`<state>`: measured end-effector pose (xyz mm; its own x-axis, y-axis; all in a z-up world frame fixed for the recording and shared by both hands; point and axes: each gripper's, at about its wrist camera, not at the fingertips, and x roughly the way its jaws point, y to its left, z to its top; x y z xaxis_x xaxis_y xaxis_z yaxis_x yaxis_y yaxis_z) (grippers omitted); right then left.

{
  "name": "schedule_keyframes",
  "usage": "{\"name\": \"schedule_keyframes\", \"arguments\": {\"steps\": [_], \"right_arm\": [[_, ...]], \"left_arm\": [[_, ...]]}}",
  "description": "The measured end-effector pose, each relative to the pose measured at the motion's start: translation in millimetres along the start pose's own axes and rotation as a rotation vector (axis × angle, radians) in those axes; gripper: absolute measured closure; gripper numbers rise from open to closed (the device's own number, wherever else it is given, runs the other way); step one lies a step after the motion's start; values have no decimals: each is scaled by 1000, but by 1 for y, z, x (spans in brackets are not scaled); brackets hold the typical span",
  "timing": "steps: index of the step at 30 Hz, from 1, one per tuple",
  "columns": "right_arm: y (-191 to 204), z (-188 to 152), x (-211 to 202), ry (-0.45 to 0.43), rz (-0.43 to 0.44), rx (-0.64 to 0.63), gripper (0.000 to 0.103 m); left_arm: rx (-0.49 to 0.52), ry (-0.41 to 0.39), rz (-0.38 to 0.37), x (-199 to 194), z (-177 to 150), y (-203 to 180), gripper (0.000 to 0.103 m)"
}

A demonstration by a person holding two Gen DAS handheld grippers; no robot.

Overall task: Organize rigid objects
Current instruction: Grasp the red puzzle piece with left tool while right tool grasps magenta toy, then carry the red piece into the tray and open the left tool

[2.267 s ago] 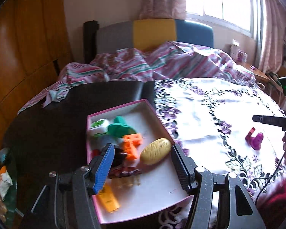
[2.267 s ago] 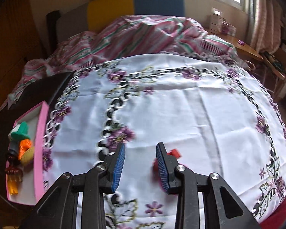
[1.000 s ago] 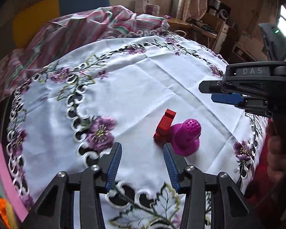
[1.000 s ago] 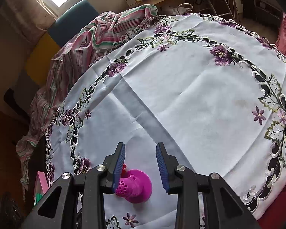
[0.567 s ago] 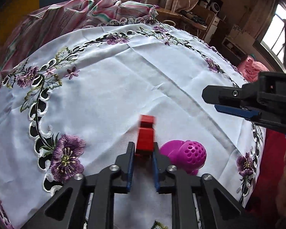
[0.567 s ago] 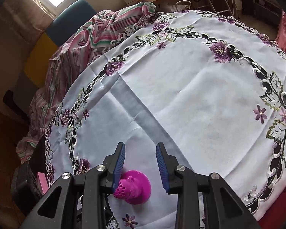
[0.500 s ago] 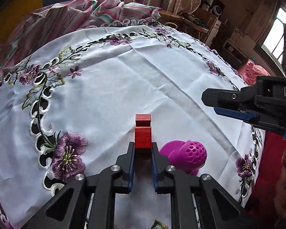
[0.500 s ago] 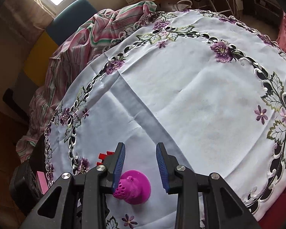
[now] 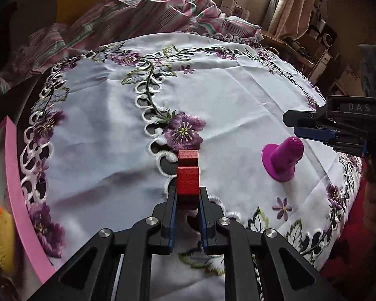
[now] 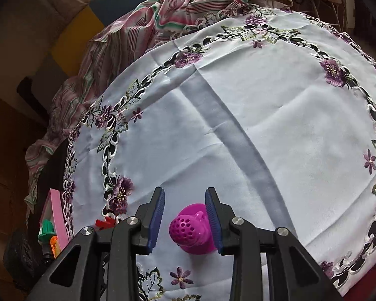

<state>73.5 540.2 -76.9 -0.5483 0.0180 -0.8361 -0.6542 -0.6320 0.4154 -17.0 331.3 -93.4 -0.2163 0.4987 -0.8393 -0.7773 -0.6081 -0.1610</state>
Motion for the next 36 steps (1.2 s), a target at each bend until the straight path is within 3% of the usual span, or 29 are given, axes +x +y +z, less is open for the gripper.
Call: {"name": "schedule_keyframes", "arguments": {"steps": [9, 10, 11, 13, 20, 23, 26, 28, 29, 36], "right_arm": [[25, -19, 11, 57, -134, -187, 62], [27, -20, 13, 65, -151, -209, 63], [30, -22, 15, 67, -177, -246, 71], [37, -25, 17, 53, -217, -309, 72], [52, -24, 14, 11, -162, -363, 73], [58, -26, 20, 23, -177, -390, 73], [57, -26, 24, 36, -187, -394, 73], [57, -27, 25, 37, -185, -396, 73], [57, -27, 25, 37, -184, -396, 73], [58, -28, 27, 40, -189, -406, 73]], "left_arm": [[-6, -31, 11, -4, -23, 1, 88], [-19, -33, 6, -3, -22, 3, 88], [-28, -33, 1, -2, -21, 5, 87], [-42, -36, -5, -1, -20, 7, 87], [-85, -27, -37, 0, -18, 13, 87], [-102, -23, -52, 0, -16, 16, 87], [-98, -24, -60, -1, -15, 15, 77], [-93, -36, -49, -4, -14, 13, 61], [-91, -47, -35, -6, -14, 13, 47], [-78, -51, 2, -6, -10, 15, 47]]}}
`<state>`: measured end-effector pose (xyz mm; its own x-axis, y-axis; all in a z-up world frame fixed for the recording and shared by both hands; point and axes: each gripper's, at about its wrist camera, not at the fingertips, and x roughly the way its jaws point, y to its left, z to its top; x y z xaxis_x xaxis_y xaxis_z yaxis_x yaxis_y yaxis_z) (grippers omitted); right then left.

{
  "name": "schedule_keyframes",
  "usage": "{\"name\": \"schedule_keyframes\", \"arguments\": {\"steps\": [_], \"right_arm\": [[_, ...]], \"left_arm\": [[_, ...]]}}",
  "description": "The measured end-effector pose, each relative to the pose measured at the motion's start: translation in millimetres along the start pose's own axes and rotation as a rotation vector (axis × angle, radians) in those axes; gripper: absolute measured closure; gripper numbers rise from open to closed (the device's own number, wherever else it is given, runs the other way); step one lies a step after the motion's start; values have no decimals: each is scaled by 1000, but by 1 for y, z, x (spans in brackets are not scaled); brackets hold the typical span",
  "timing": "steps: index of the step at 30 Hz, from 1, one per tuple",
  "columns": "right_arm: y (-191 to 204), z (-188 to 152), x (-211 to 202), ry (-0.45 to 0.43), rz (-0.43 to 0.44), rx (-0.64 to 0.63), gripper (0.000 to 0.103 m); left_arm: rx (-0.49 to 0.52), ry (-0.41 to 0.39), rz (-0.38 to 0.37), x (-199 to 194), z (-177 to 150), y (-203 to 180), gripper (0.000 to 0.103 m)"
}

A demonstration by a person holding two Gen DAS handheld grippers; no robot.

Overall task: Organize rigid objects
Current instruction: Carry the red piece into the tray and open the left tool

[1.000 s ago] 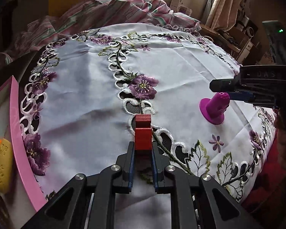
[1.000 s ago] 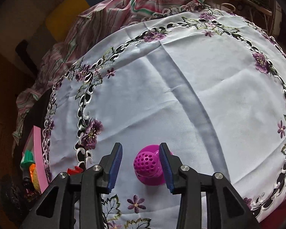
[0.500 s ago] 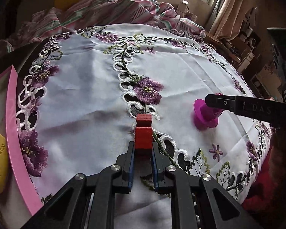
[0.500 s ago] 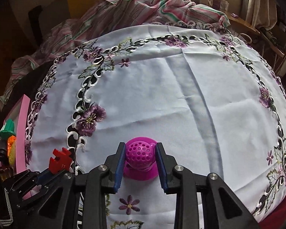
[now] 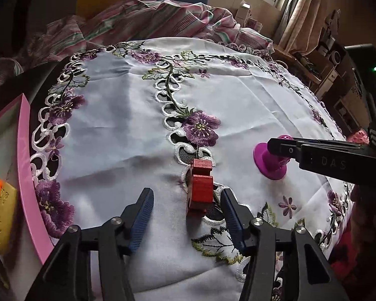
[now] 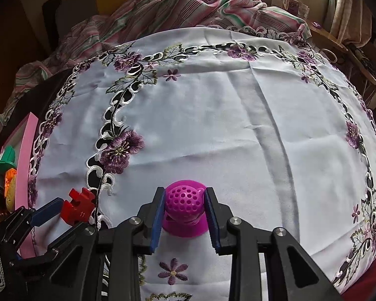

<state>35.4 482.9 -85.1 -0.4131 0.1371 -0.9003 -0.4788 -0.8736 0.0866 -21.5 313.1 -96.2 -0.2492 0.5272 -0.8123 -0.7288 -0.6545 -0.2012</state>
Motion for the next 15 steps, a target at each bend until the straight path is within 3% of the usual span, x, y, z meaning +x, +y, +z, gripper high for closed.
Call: {"name": "schedule_keyframes", "arguments": {"steps": [5, 7, 9, 15], "right_arm": [[-1, 0, 0, 0, 0, 7, 72], [-1, 0, 1, -1, -1, 6, 72], [-1, 0, 1, -4, -5, 4, 72], [6, -1, 2, -14, -27, -51, 73]], "left_arm": [[46, -15, 12, -3, 6, -9, 54], [57, 4, 12, 2, 9, -12, 64], [62, 26, 18, 10, 9, -12, 88], [70, 1, 48, -2, 1, -13, 88]]}}
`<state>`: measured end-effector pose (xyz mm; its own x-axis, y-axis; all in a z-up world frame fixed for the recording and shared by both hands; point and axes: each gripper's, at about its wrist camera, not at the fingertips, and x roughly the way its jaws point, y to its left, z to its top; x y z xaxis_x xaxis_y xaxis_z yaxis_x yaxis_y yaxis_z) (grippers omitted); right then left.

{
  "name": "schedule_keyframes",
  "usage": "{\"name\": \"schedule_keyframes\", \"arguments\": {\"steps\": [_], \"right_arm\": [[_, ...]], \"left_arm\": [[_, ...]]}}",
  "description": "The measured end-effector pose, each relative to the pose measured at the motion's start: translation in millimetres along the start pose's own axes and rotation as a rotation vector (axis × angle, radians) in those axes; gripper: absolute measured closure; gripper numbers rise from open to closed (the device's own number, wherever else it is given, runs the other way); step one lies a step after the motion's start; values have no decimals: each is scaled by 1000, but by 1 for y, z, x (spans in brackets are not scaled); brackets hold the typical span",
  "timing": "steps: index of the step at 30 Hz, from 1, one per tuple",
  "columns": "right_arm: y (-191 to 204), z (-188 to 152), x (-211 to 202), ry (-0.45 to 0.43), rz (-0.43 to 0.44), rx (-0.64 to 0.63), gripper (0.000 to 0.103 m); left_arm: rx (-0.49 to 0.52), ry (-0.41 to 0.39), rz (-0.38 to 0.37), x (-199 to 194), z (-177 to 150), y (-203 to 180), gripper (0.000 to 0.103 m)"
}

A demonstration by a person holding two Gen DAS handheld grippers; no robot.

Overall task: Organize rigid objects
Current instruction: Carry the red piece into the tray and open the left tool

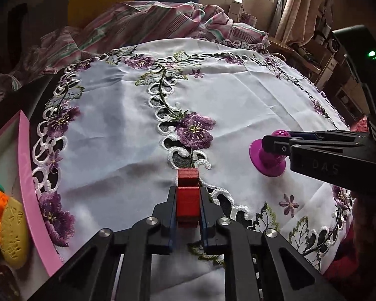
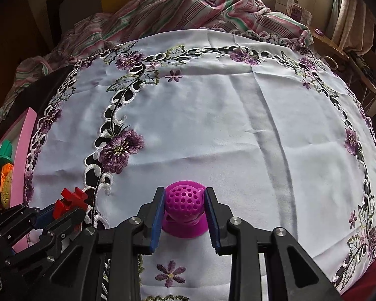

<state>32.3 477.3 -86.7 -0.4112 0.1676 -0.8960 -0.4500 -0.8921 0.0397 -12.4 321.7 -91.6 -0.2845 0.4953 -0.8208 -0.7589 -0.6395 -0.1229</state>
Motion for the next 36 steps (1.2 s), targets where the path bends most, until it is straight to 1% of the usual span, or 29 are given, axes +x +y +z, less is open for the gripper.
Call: {"name": "schedule_keyframes", "arguments": {"steps": [7, 16, 36], "right_arm": [[0, 0, 0, -3, 0, 1, 73], [2, 0, 0, -8, -12, -10, 73], [6, -1, -1, -16, -28, -32, 73]], "left_arm": [[-8, -40, 42, -28, -8, 6, 88], [-29, -87, 77, -58, -15, 16, 88], [-86, -121, 95, -88, -32, 38, 88]]}}
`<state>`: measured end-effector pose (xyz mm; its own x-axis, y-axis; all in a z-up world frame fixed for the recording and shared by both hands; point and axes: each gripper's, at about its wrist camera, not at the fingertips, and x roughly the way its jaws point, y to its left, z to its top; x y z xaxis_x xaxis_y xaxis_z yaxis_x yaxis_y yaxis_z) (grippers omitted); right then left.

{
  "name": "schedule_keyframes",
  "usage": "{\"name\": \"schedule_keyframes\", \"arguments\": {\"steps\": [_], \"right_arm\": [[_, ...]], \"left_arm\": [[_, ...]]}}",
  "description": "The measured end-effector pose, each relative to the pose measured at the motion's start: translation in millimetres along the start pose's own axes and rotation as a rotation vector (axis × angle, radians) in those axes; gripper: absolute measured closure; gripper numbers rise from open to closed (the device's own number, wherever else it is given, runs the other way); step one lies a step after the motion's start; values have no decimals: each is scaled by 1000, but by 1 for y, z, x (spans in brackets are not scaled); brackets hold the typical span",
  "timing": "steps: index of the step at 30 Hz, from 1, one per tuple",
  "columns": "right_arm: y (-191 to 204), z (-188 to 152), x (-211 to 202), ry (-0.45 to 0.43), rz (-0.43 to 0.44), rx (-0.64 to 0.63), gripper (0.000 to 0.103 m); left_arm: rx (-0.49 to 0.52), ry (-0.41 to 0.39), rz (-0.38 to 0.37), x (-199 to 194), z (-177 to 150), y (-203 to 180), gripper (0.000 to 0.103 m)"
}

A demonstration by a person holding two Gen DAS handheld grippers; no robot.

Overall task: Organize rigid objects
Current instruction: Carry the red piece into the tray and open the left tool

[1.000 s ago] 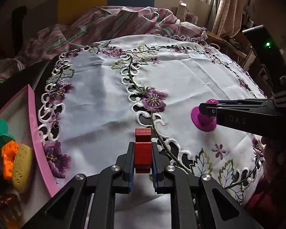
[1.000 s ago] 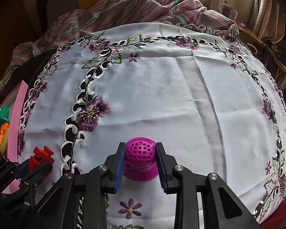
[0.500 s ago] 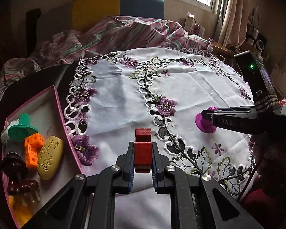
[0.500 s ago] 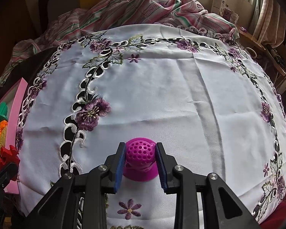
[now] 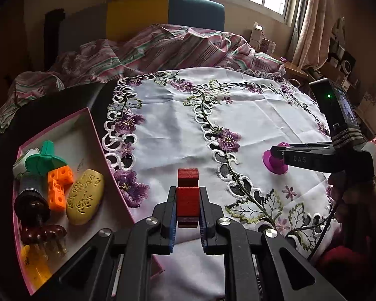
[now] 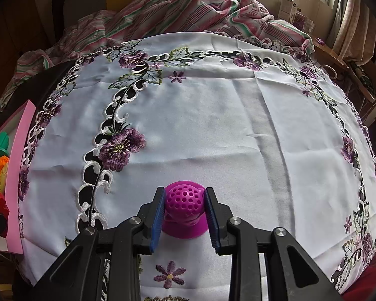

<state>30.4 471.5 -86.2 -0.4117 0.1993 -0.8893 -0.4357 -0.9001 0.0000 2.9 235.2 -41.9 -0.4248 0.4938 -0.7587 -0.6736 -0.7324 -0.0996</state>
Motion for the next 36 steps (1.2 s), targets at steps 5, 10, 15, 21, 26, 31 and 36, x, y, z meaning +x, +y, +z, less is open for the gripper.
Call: {"name": "schedule_keyframes", "arguments": {"steps": [5, 10, 15, 21, 26, 31, 36], "right_arm": [[1, -1, 0, -3, -5, -6, 73], [3, -2, 0, -6, -16, -18, 73], [4, -2, -1, -7, -18, -22, 73], [7, -2, -1, -8, -19, -29, 73], [10, -3, -2, -8, -20, -37, 73], [9, -3, -2, -8, -20, -34, 73], [9, -3, -2, -8, -20, -33, 73]], "left_arm": [[-30, -9, 8, -10, -3, 14, 88], [-106, -5, 18, -26, -13, 48, 88], [-212, -8, 32, -49, -33, 97, 88], [-293, 15, 42, -57, -62, 138, 88], [-262, 13, 16, -51, -63, 130, 88], [-235, 29, -22, -42, -64, 119, 88], [-300, 49, -17, -35, -69, 130, 79]]}}
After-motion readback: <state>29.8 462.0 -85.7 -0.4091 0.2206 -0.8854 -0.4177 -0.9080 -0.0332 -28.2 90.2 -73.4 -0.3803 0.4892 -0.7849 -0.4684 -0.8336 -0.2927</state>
